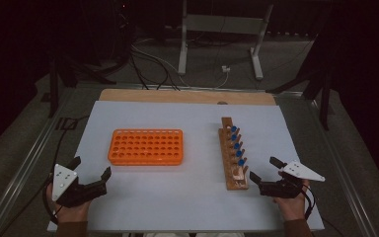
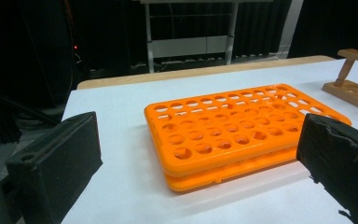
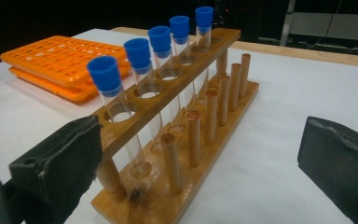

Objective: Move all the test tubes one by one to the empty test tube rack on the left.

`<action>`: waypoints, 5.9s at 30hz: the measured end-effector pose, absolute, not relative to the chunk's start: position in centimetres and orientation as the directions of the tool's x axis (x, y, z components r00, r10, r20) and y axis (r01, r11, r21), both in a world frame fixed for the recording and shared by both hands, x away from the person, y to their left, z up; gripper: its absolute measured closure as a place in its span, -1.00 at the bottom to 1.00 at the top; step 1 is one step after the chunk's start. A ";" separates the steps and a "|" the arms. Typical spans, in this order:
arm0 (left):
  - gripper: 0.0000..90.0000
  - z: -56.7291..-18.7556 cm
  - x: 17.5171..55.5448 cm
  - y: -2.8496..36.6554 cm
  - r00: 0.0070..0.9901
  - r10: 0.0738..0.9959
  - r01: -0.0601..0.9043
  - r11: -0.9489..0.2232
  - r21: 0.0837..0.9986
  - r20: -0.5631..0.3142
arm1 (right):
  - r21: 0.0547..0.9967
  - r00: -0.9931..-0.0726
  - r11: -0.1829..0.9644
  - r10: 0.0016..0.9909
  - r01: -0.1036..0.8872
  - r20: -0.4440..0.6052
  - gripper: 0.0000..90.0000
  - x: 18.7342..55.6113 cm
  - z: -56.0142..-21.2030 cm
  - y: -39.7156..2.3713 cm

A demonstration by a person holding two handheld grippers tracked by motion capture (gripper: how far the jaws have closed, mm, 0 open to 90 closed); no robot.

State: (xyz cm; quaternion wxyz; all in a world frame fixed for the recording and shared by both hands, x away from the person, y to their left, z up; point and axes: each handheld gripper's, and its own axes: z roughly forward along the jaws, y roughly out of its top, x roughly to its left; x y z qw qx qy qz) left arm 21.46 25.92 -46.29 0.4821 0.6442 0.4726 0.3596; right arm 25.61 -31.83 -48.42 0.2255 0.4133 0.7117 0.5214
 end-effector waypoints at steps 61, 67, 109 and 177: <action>-0.98 -47.2 21.7 23.9 0.384 0.923 0.305 -0.156 0.939 0.028 | 0.880 -0.683 0.290 0.728 0.375 0.051 0.55 27.4 -46.7 -27.0; -0.98 -47.4 21.8 23.6 0.392 0.920 0.310 -0.159 0.937 0.026 | 0.877 -0.687 0.320 0.726 0.358 0.016 0.66 27.6 -46.6 -26.4; -0.98 -46.0 22.2 21.7 0.450 0.892 0.311 -0.117 0.943 -0.038 | 0.885 -0.675 0.303 0.738 0.354 0.017 0.70 27.1 -41.4 -26.4; -0.82 -44.7 27.3 8.5 0.687 0.726 0.266 -0.235 0.935 -0.013 | 0.882 -0.787 0.331 0.614 0.335 0.069 0.70 29.5 -39.9 -17.3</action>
